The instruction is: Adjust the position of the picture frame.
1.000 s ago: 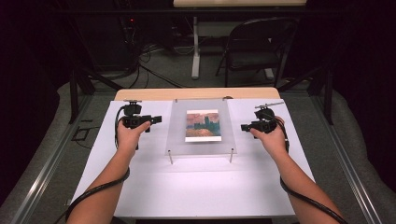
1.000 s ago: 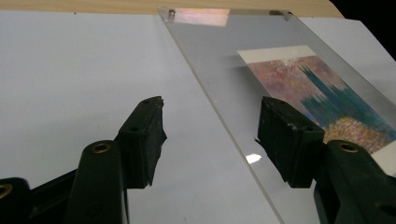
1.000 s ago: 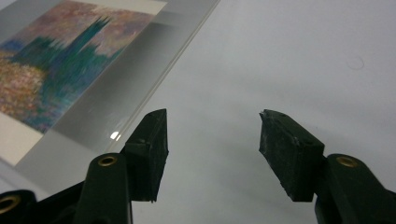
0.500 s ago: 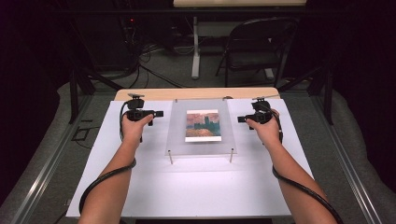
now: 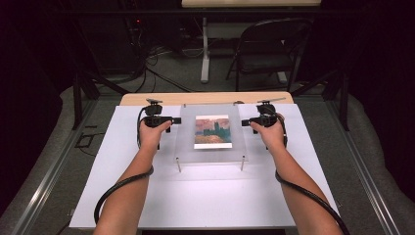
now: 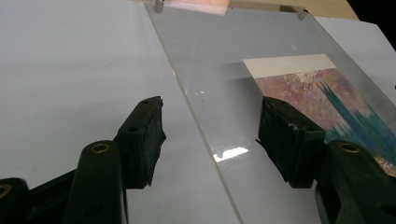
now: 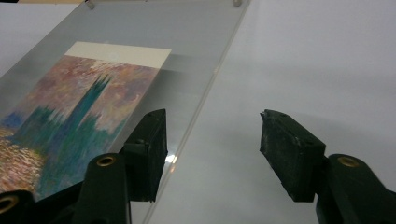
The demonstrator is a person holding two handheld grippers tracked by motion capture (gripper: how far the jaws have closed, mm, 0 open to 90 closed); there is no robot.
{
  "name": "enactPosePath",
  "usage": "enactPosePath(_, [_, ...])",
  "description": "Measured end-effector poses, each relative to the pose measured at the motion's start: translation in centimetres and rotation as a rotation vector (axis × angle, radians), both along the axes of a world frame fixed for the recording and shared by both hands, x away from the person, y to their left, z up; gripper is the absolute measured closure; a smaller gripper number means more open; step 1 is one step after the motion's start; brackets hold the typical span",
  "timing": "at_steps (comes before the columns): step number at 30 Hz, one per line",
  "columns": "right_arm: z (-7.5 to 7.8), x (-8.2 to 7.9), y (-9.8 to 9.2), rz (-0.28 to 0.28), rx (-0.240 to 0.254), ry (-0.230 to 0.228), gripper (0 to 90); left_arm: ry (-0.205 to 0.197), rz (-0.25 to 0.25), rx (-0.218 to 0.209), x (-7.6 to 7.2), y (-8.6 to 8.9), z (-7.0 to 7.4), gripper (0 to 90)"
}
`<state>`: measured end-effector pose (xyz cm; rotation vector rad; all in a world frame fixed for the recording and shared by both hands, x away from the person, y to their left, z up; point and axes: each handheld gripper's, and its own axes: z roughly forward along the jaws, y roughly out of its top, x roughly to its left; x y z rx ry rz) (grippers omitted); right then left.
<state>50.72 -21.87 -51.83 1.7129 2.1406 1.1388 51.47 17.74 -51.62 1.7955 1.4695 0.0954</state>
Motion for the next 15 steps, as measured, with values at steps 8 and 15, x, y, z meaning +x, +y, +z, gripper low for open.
enactPosePath(8, [-0.6,0.1,1.7,0.027,0.009,0.02,40.5,0.033,-0.016,-0.002,0.2,-1.2,-1.3,39.7])
enactPosePath(15, [-1.0,0.2,2.6,0.046,0.027,0.031,39.9,0.039,-0.032,-0.008,0.1,-2.0,-1.9,39.4])
